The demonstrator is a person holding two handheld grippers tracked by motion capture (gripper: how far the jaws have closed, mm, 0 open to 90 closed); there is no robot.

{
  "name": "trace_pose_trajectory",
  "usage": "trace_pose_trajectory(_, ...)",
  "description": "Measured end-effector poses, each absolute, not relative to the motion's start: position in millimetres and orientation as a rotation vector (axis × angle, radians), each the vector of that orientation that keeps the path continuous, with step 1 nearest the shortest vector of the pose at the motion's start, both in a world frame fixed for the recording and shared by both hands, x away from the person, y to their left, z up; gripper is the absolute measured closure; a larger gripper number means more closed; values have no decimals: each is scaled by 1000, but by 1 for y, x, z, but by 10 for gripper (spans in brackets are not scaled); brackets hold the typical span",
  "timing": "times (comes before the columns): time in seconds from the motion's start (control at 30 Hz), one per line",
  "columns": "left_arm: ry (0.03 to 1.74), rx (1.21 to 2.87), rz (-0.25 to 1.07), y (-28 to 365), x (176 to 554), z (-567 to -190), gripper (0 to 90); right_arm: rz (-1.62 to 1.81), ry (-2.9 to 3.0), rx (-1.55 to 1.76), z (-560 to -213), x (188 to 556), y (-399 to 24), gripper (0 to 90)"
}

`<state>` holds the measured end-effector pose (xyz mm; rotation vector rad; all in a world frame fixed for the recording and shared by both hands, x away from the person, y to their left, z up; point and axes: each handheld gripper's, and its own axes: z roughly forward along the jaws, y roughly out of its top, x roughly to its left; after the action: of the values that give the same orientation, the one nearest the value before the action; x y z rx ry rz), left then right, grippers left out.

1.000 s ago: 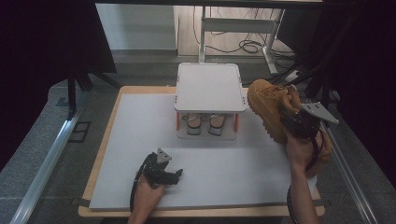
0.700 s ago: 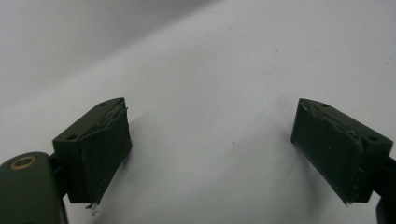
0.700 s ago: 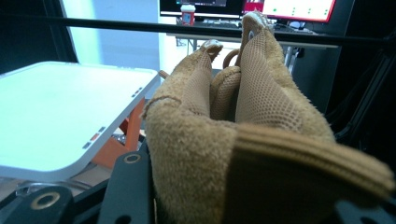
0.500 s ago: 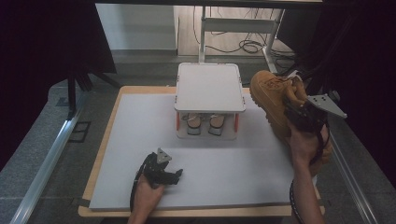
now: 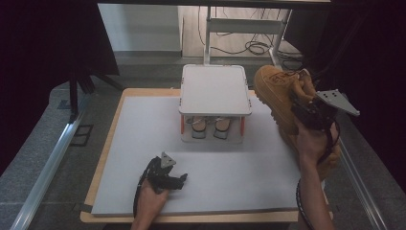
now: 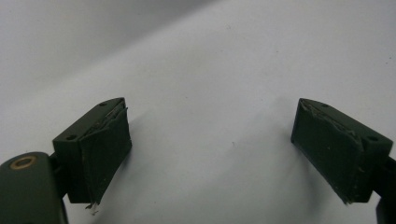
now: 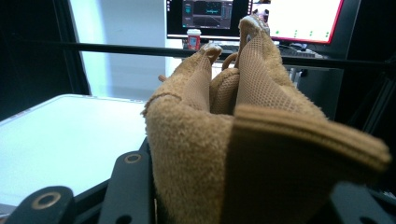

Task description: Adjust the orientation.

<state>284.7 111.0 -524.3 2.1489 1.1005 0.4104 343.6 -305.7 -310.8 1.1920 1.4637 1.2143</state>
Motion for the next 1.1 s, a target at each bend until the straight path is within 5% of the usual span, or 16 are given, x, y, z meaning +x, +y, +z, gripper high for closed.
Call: trace_pose_trajectory(1.1, 1099, 2146, 412, 111, 285, -524, 114, 1305, 1526, 1094, -302, 362, -246, 565)
